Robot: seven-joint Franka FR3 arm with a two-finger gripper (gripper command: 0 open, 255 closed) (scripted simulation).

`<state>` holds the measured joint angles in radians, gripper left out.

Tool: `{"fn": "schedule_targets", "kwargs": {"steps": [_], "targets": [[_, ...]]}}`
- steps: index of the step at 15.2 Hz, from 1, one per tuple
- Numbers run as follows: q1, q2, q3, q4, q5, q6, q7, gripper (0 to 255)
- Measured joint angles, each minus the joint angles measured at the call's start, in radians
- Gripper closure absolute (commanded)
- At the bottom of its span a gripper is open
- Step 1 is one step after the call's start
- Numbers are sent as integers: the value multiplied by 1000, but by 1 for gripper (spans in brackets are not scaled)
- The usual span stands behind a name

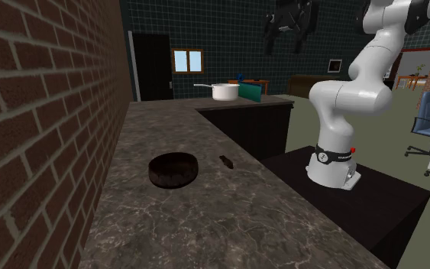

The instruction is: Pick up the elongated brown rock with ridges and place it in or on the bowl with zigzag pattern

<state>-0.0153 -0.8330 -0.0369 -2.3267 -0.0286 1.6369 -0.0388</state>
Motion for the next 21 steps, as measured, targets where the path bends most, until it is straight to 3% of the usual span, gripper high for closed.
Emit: {"fn": "schedule_targets", "kwargs": {"steps": [3,10,16,21], "targets": [[4,-15,-20,-44,-15,34,-39,0],[15,-119,-142,-291,-111,203,-259,0],[-9,-147,-300,-464,-236,377,-479,0],[-17,-54,-454,-538,-344,569,-660,0]]}}
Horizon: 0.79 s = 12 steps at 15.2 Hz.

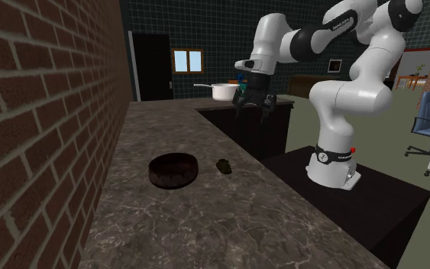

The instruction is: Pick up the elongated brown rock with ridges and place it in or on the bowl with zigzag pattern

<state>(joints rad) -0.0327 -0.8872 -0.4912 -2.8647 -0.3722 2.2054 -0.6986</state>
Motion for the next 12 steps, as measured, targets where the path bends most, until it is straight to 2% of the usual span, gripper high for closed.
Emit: {"fn": "schedule_targets", "kwargs": {"steps": [4,7,8,10,12], "targets": [[14,130,-149,-27,-80,178,-157,0],[57,250,-272,-27,-114,319,-279,0],[84,295,-314,-25,-117,369,-318,0],[170,401,-434,3,-96,467,-425,0],[288,488,-563,32,-47,547,-535,0]]}}
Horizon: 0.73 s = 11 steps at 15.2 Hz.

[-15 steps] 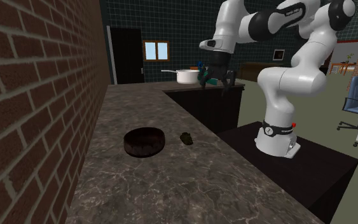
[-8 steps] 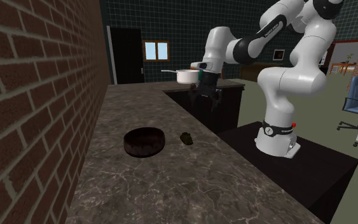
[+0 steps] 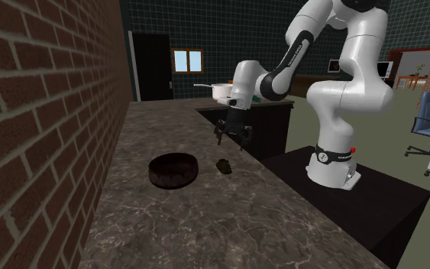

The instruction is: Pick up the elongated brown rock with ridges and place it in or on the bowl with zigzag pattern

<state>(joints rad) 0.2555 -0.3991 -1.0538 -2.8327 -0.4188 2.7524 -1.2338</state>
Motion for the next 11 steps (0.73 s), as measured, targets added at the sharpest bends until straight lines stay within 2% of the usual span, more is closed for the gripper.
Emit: {"fn": "schedule_targets", "kwargs": {"steps": [5,8,9,11], "targets": [[255,128,-235,19,131,133,-131,0],[444,171,-402,22,211,189,-187,0],[479,177,-433,22,222,198,-195,0],[508,181,-462,24,230,205,-202,0]]}}
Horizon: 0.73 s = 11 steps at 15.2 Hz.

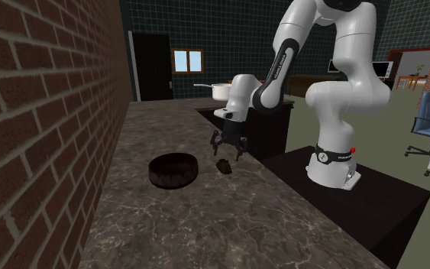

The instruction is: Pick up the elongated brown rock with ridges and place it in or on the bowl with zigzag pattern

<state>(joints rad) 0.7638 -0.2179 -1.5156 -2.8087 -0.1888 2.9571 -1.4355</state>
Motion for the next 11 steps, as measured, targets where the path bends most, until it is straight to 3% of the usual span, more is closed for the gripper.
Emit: {"fn": "schedule_targets", "kwargs": {"steps": [3,4,11], "targets": [[11,1,-11,1,3,2,-2,0],[11,1,-11,1,3,2,-2,255],[9,1,-9,1,2,2,-2,255]]}}
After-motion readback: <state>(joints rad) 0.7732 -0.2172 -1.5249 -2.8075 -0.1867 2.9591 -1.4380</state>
